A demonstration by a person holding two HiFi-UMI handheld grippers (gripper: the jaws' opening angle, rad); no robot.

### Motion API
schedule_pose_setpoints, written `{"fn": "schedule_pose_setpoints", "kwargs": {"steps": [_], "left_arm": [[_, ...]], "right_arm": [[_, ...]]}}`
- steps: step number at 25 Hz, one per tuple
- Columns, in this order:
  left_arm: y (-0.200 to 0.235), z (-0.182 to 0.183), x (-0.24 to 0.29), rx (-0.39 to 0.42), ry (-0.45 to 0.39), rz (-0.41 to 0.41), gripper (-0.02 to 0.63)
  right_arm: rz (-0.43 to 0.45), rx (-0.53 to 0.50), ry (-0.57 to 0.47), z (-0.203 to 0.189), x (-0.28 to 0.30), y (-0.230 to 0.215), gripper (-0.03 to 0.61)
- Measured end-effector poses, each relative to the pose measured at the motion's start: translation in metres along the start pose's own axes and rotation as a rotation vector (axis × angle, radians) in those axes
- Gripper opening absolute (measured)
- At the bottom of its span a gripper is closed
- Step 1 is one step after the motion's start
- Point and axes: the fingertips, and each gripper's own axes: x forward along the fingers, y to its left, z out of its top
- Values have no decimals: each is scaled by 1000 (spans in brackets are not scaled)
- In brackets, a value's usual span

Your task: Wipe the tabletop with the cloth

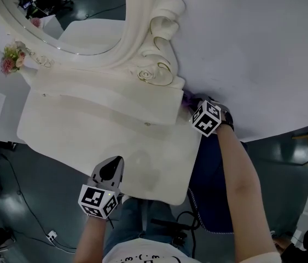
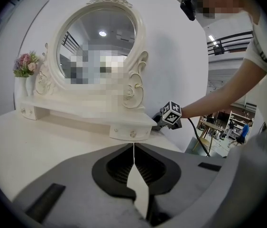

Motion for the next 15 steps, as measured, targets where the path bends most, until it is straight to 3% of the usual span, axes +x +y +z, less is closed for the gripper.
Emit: {"fn": "schedule_pose_setpoints", "kwargs": {"steps": [7, 15], "left_arm": [[-12, -11, -7, -12, -8, -9, 3], [-33, -21, -29, 3, -26, -80, 3]], "right_arm": [[78, 24, -19, 0, -18, 38, 68], [103, 10, -20, 1, -47, 105, 67]]}}
